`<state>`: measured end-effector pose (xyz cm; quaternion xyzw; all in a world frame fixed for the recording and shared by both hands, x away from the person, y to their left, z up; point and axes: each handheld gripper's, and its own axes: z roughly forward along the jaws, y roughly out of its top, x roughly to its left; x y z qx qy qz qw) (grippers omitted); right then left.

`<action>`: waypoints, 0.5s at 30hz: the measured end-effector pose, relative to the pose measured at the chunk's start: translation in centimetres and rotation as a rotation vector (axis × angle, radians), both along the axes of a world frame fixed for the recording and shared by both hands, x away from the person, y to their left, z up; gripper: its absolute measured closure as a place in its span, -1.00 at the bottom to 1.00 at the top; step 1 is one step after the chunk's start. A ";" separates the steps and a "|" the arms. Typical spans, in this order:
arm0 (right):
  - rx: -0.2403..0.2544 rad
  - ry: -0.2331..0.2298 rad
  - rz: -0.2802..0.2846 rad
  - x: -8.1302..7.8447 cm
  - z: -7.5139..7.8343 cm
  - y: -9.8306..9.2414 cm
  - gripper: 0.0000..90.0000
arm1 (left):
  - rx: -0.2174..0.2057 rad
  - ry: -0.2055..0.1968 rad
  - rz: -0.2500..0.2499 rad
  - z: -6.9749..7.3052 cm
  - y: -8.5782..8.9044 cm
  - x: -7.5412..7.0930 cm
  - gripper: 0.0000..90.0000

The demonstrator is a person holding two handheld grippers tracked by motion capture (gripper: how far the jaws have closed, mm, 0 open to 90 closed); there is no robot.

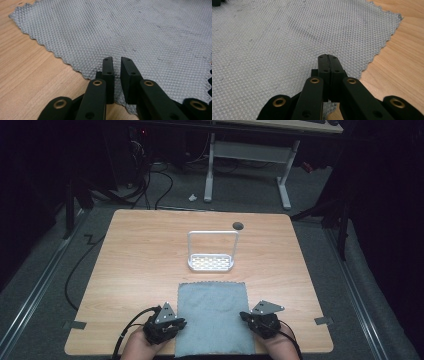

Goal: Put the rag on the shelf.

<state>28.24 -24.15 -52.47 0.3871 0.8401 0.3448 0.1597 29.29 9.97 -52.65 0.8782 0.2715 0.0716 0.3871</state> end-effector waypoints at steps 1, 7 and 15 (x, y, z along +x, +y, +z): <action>-0.003 -0.002 -0.001 -0.1 0.0 0.0 1.00 | -0.002 0.003 -0.002 0.0 0.0 0.0 0.82; -0.006 0.003 0.023 -0.3 0.1 0.3 1.00 | -0.020 0.043 -0.013 0.0 0.7 0.0 0.81; 0.037 -0.076 -0.012 -0.4 1.1 -0.4 0.90 | -0.070 -0.042 0.117 0.4 2.3 1.4 0.42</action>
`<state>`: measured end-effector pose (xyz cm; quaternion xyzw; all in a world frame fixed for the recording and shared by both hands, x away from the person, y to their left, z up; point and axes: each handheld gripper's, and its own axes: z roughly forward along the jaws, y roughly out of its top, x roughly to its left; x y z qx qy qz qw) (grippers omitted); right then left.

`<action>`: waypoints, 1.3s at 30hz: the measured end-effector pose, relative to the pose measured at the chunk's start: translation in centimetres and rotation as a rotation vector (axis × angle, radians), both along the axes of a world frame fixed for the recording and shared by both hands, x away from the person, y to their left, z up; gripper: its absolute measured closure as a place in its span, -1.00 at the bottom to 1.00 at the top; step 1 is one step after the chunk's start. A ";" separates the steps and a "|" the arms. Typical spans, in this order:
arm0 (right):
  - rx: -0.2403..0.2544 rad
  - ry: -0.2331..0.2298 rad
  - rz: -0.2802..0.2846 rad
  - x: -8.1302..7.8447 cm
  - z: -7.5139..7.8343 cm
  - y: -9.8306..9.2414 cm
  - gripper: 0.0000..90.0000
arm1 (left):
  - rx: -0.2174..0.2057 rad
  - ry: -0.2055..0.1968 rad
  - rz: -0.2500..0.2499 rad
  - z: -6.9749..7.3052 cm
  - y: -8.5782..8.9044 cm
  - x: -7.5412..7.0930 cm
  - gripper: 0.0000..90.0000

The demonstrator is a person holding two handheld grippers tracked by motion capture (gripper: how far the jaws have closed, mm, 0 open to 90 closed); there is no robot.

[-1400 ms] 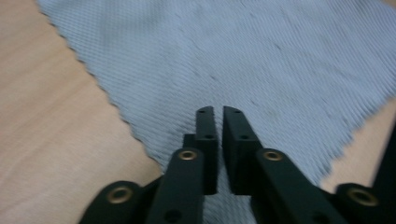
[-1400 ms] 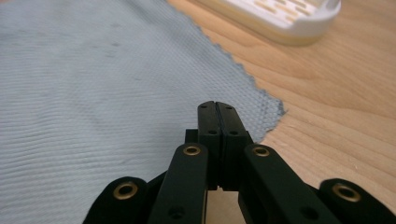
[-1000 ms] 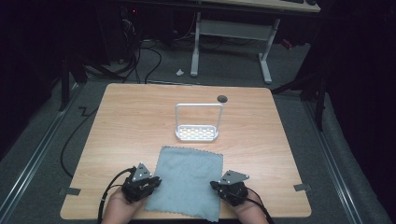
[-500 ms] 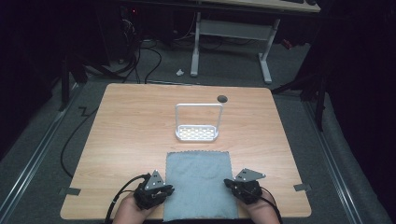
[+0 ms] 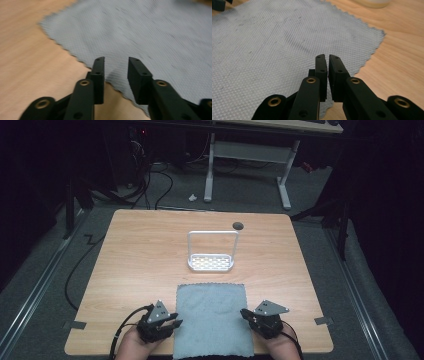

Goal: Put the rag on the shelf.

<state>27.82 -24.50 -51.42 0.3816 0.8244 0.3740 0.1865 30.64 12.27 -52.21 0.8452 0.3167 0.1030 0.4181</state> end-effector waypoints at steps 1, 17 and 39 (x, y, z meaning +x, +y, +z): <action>0.000 -0.002 -0.003 0.0 0.0 -0.1 0.89 | -0.013 0.001 0.033 0.0 0.3 0.7 0.39; 0.014 0.001 0.015 0.3 -0.3 -0.3 0.78 | -0.009 0.045 0.225 -0.6 -2.0 8.6 0.48; 0.050 0.007 -0.172 4.8 -0.1 -0.8 0.52 | -0.085 0.107 0.222 -1.4 -1.8 8.8 0.96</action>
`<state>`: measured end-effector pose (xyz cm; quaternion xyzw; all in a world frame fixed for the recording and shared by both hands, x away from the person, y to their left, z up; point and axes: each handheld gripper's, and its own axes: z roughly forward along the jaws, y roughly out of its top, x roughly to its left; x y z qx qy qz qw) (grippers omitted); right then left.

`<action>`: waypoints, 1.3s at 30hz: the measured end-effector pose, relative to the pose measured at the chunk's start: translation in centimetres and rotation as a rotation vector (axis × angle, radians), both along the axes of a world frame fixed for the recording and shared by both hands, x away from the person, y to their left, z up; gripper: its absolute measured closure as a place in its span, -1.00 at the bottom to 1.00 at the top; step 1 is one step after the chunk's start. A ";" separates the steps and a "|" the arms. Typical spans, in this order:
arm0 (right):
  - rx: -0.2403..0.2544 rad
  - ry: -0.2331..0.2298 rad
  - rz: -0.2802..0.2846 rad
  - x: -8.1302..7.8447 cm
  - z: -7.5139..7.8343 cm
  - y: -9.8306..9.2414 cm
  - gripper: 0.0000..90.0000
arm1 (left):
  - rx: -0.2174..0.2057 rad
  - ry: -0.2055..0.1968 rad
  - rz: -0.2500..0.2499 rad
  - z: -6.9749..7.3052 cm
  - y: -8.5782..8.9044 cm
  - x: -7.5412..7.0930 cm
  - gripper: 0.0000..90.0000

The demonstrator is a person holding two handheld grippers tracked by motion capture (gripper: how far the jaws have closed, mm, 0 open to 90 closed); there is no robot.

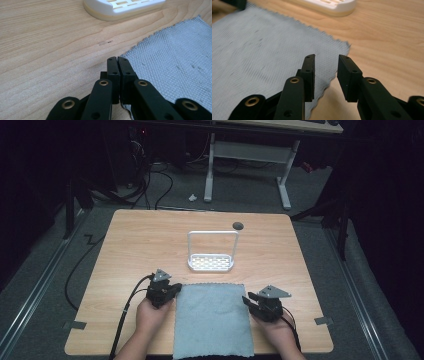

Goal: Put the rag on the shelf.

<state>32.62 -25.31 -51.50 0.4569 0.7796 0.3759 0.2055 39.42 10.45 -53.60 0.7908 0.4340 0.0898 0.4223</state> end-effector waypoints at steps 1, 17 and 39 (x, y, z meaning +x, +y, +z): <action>0.000 0.011 -0.014 0.7 -0.1 0.1 0.52 | 0.003 -0.003 0.001 0.0 0.0 0.0 0.97; -0.032 0.050 -0.050 4.8 -1.5 1.0 0.73 | 0.011 -0.010 -0.003 0.0 -0.1 -0.1 0.97; 0.030 -0.050 -0.018 2.9 -0.3 1.1 0.99 | -0.079 -0.053 -0.015 0.7 0.8 -0.6 0.98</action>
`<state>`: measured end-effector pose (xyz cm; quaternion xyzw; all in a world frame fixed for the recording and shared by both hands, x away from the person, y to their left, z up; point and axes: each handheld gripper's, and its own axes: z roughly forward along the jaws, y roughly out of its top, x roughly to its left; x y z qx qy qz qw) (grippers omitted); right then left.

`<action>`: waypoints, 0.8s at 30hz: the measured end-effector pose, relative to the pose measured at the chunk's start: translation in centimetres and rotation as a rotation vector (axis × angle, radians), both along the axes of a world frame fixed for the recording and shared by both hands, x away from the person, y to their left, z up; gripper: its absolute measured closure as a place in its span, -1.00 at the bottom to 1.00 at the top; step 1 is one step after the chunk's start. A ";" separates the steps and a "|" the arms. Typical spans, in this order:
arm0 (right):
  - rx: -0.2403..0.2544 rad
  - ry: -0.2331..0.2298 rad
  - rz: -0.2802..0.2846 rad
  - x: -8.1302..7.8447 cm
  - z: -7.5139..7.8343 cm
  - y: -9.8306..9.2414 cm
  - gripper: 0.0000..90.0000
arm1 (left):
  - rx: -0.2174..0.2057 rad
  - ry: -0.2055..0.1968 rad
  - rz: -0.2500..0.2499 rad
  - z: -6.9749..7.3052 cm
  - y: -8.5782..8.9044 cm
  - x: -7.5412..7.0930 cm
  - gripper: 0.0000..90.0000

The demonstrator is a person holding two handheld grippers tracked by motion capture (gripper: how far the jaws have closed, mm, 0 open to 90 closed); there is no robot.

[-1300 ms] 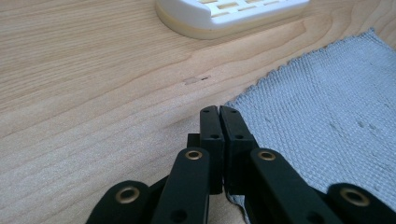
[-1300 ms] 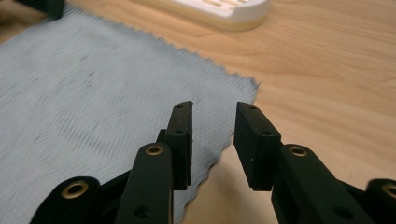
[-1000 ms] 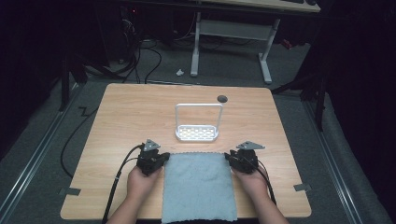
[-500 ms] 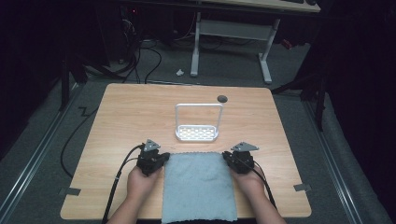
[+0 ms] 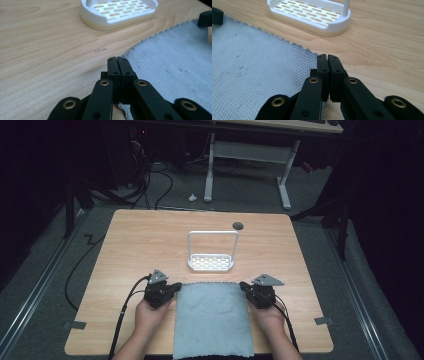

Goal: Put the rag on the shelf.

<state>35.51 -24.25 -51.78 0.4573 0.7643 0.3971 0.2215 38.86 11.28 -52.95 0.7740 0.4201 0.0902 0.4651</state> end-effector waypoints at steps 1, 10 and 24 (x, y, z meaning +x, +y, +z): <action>0.001 -0.009 -0.002 -0.2 0.1 0.0 0.99 | -0.012 -0.006 -0.002 0.3 0.1 -0.1 0.98; 0.030 -0.095 0.018 -1.7 1.9 0.1 0.99 | -0.033 -0.087 -0.013 1.9 0.4 -1.8 0.98; 0.083 -0.230 0.027 -3.4 5.0 -0.2 0.99 | -0.107 -0.221 0.002 5.5 0.8 -3.4 0.98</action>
